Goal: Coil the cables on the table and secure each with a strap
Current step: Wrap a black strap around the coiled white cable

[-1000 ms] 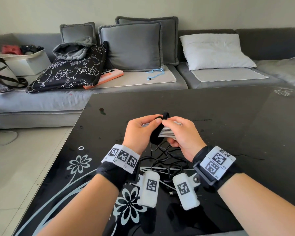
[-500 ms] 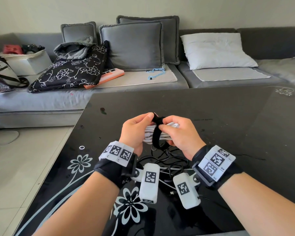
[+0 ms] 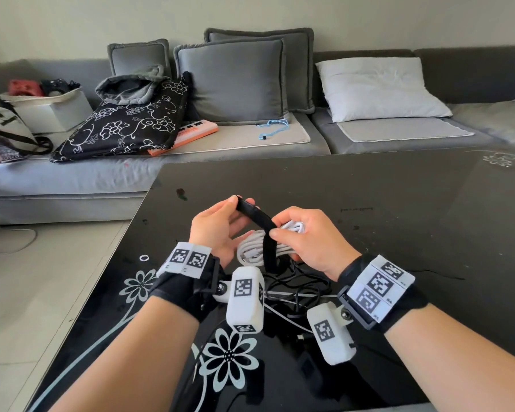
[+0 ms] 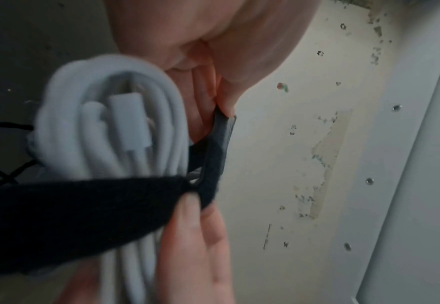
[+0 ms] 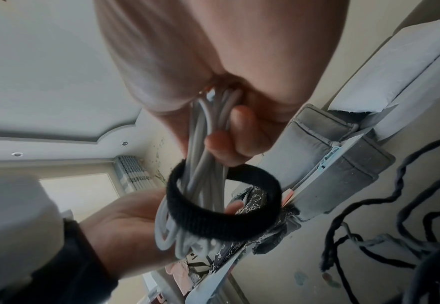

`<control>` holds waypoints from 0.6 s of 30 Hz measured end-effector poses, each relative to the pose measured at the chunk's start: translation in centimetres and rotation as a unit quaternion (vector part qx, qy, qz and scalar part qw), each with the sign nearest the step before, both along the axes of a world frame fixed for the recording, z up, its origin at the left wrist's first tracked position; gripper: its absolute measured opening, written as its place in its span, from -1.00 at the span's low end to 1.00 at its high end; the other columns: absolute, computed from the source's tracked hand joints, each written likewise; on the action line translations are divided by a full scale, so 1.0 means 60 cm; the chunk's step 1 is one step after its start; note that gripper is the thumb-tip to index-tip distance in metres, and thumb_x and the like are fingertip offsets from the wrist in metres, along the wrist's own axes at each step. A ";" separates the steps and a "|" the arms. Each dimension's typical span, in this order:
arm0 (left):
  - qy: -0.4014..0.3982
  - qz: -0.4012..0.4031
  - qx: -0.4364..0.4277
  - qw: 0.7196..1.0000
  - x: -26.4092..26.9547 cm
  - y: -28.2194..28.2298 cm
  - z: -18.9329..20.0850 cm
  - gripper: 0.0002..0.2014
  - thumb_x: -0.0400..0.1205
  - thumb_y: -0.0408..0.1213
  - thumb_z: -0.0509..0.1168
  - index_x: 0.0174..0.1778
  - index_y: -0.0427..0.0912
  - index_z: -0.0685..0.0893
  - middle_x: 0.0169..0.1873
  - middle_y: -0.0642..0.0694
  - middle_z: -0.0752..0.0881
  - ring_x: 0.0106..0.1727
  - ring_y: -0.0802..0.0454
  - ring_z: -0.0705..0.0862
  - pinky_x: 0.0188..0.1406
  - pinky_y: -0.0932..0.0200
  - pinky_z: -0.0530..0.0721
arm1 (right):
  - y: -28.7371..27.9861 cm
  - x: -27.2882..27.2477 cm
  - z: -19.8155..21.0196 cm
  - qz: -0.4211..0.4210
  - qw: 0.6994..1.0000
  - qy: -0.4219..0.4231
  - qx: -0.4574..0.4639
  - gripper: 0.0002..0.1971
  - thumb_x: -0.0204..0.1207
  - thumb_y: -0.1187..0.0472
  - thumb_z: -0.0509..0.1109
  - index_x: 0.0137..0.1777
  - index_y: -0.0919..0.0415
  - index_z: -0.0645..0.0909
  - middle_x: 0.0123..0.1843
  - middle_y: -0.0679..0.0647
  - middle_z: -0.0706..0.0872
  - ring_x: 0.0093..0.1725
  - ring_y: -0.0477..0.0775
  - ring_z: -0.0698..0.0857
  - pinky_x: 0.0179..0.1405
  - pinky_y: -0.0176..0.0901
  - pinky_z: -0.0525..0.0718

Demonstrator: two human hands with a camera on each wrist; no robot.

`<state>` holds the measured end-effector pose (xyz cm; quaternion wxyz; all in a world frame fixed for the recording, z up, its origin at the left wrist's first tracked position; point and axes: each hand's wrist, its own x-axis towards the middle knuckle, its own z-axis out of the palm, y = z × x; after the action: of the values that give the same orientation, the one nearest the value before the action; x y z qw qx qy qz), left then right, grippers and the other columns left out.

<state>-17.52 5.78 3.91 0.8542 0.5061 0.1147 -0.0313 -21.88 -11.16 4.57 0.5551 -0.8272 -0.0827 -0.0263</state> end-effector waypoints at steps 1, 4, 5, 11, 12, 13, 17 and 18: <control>0.002 0.010 -0.004 1.000 0.002 0.003 0.001 -0.88 0.76 -0.30 0.27 -0.02 -0.23 0.67 -0.05 -0.22 0.87 -0.01 -0.15 0.86 0.18 -0.34 0.72 | 0.000 -0.002 0.000 0.003 1.000 0.000 -0.007 -0.94 0.55 0.27 0.48 -0.02 0.20 0.74 -0.32 0.23 0.61 -0.41 0.19 0.54 -0.41 -0.03 0.55; 0.004 0.029 -0.011 1.000 0.009 0.004 0.006 -0.88 0.76 -0.33 0.26 -0.03 -0.28 0.65 -0.09 -0.27 0.86 -0.14 -0.14 0.87 -0.05 -0.20 0.82 | -0.001 -0.005 0.001 0.006 1.000 -0.006 -0.010 -0.94 0.55 0.26 0.48 -0.01 0.19 0.74 -0.29 0.27 0.63 -0.39 0.19 0.56 -0.40 -0.02 0.58; 0.009 0.033 -0.014 0.999 0.010 0.003 0.006 -0.88 0.76 -0.34 0.26 -0.02 -0.30 0.64 -0.12 -0.27 0.86 -0.17 -0.13 0.87 -0.14 -0.15 0.83 | -0.001 -0.006 0.002 0.010 1.000 -0.009 -0.008 -0.94 0.55 0.26 0.48 -0.01 0.19 0.74 -0.28 0.32 0.64 -0.38 0.20 0.57 -0.40 -0.02 0.59; 0.055 0.075 -0.082 0.992 0.033 0.064 0.006 -0.78 0.79 -0.25 0.20 0.26 -0.30 0.56 -0.14 -0.22 0.86 -0.24 -0.11 0.87 -0.40 -0.03 0.82 | -0.019 -0.004 0.006 0.011 0.999 -0.032 0.033 -0.97 0.54 0.27 0.50 -0.05 0.20 0.76 -0.34 0.06 0.67 -0.42 0.24 0.57 -0.44 -0.04 0.57; 0.049 0.057 -0.077 0.994 0.033 0.069 0.010 -0.82 0.80 -0.24 0.19 0.24 -0.24 0.55 -0.11 -0.21 0.87 -0.14 -0.14 0.88 -0.27 -0.11 0.83 | -0.023 -0.002 0.007 0.002 0.998 -0.029 0.050 -0.96 0.55 0.28 0.49 -0.05 0.19 0.76 -0.36 0.03 0.65 -0.44 0.20 0.54 -0.45 -0.07 0.55; 0.042 0.037 -0.072 0.996 0.031 0.069 0.012 -0.85 0.80 -0.23 0.17 0.22 -0.19 0.53 -0.04 -0.22 0.87 -0.03 -0.16 0.86 -0.07 -0.19 0.81 | -0.025 -0.001 0.009 -0.006 0.997 -0.025 0.070 -0.96 0.56 0.30 0.48 -0.05 0.20 0.76 -0.38 0.03 0.63 -0.46 0.16 0.52 -0.48 -0.10 0.52; 0.005 -0.017 -0.048 0.999 0.014 0.042 0.014 -0.90 0.80 -0.21 0.12 0.12 -0.13 0.48 0.06 -0.20 0.85 0.12 -0.14 0.83 0.37 -0.33 0.59 | -0.024 0.002 0.016 -0.025 0.990 -0.003 0.136 -0.94 0.60 0.36 0.42 -0.05 0.27 0.74 -0.33 0.09 0.60 -0.41 0.04 0.49 -0.54 -0.25 0.48; -0.004 -0.026 -0.026 0.999 0.010 0.034 0.016 -0.90 0.80 -0.20 0.13 0.09 -0.13 0.51 0.07 -0.17 0.85 0.14 -0.12 0.83 0.38 -0.33 0.58 | -0.024 0.002 0.017 -0.029 0.989 -0.002 0.145 -0.94 0.60 0.36 0.42 -0.05 0.26 0.73 -0.32 0.11 0.60 -0.40 0.03 0.50 -0.54 -0.26 0.48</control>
<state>-16.93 7.83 4.85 0.8664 0.4868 0.0968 -0.0544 -21.78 -12.60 5.62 0.6682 -0.7399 -0.0552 -0.0553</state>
